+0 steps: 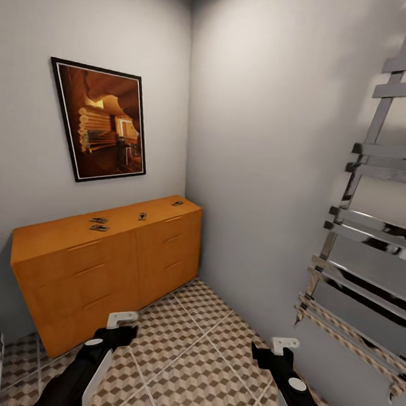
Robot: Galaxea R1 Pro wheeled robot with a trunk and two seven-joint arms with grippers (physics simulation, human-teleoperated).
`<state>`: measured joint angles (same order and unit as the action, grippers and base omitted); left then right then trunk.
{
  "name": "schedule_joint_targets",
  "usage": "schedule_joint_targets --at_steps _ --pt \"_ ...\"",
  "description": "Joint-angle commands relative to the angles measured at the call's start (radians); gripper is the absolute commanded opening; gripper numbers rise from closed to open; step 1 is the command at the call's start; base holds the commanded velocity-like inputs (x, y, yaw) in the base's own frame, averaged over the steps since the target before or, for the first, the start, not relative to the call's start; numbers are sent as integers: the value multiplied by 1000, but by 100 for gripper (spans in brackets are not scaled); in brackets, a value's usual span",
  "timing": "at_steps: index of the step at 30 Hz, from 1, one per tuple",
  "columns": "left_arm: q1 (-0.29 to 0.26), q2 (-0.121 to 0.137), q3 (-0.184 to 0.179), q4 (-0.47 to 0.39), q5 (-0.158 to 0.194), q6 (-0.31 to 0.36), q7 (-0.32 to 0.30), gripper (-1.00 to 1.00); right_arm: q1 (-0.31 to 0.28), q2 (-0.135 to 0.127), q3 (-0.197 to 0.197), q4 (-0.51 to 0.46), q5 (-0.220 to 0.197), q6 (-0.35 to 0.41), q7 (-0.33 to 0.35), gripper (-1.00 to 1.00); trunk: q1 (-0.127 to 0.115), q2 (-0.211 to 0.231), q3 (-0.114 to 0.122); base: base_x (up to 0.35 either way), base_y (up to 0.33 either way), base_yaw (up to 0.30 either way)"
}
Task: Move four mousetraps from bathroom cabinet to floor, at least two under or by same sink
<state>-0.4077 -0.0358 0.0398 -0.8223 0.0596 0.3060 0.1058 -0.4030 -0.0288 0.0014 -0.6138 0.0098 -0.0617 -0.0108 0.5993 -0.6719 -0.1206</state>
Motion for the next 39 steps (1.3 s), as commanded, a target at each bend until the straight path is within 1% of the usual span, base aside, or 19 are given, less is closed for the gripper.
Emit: schedule_joint_targets --at_steps 1,6,12,22,39 --pt "-1 -1 2 -1 6 5 3 100 0 0 0 0 1 -3 -1 100 -4 6 1 0 -295 300" --pt "-1 1 3 -3 10 5 2 100 0 0 0 0 1 -3 -1 100 -23 41 17 0 -74 177" --pt "-1 -1 -1 -3 10 -30 0 100 0 0 0 0 0 -3 -1 100 -23 41 17 0 -9 21" --pt "-1 -2 -1 -4 11 -35 -1 100 0 0 0 0 -1 -3 -1 100 -23 41 17 0 0 1" --pt "-1 -2 2 -3 5 -34 0 100 0 1 0 0 -1 -3 -1 100 -88 160 70 0 0 0"
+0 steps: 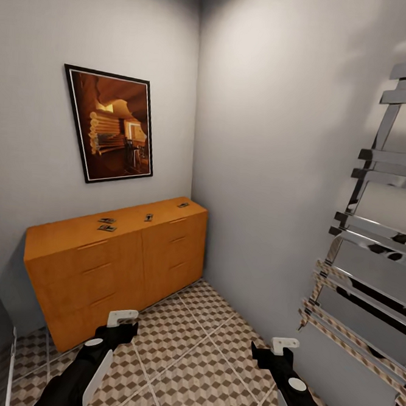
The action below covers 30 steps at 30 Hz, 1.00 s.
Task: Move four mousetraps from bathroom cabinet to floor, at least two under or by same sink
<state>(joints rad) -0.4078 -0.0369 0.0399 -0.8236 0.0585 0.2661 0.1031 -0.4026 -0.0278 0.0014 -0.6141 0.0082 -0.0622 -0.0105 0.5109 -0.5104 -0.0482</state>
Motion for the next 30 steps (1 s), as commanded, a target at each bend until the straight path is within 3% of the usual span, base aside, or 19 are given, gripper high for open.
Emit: schedule_joint_targets --at_steps 1,16,30 --pt "0 -1 1 -2 6 5 3 100 -1 0 0 0 1 -3 -1 100 -3 5 1 0 0 0" --pt "-1 0 -1 -1 10 7 -4 100 -1 0 0 0 1 -2 -1 100 -61 110 48 0 0 0" --pt "-1 -2 0 0 10 4 1 100 -1 0 1 2 1 -2 0 100 -61 110 48 0 0 0"
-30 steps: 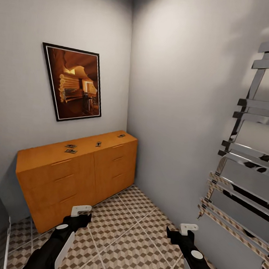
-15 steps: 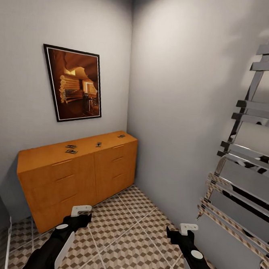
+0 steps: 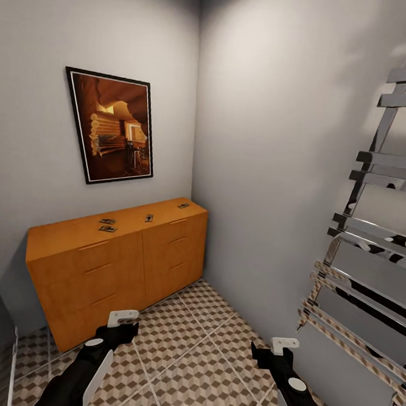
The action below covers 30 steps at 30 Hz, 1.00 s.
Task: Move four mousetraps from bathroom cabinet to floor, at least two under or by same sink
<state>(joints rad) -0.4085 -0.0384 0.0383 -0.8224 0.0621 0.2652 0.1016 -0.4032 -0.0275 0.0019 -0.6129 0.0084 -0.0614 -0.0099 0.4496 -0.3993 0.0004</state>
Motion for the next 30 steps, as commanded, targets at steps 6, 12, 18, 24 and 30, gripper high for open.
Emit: schedule_joint_targets --at_steps 6,12,18,24,30 --pt "3 -2 1 1 10 -34 0 100 0 0 0 1 1 -3 -1 100 0 -1 0 0 0 0" --pt "6 -3 -1 3 9 -64 0 100 0 0 0 1 1 -3 -1 100 0 -1 0 0 0 0" --pt "6 -3 -1 2 10 -65 -1 100 0 0 0 1 1 -3 -2 100 0 -1 0 93 0 0" --pt "7 -3 0 2 9 -63 -1 100 0 0 0 1 1 -3 -1 100 0 -1 0 289 0 0" --pt "7 -4 0 2 7 -63 0 100 0 0 0 2 1 -3 -1 100 0 -1 0 328 0 0"
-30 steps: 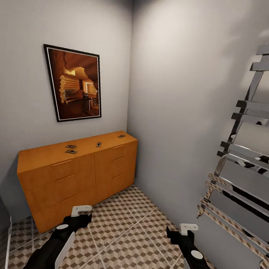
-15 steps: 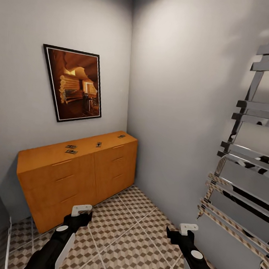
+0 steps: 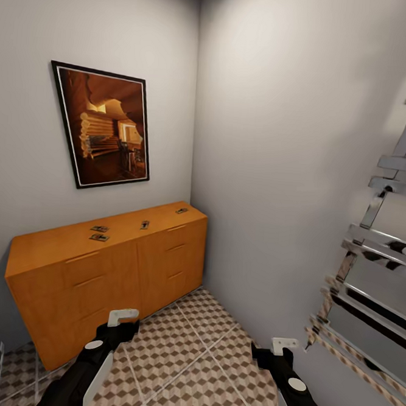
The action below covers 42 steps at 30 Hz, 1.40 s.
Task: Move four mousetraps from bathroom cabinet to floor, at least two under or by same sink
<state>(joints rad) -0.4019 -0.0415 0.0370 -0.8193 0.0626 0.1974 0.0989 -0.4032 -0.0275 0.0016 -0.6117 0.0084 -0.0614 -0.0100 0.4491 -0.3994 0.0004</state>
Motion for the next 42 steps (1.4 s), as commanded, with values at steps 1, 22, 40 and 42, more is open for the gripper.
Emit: schedule_joint_targets --at_steps 1,22,40,42 --pt "0 0 1 -1 7 5 2 100 0 0 0 1 1 -3 -1 100 1 -1 0 331 0 0" --pt "0 2 1 -1 6 -2 2 100 0 0 1 1 1 -3 -1 100 1 -1 0 181 0 0" --pt "0 2 1 0 5 -4 6 100 0 0 1 1 2 -2 4 100 1 -1 0 143 58 0" --pt "0 2 1 0 5 -4 7 100 0 0 1 1 0 -1 6 100 1 -1 0 18 6 0"
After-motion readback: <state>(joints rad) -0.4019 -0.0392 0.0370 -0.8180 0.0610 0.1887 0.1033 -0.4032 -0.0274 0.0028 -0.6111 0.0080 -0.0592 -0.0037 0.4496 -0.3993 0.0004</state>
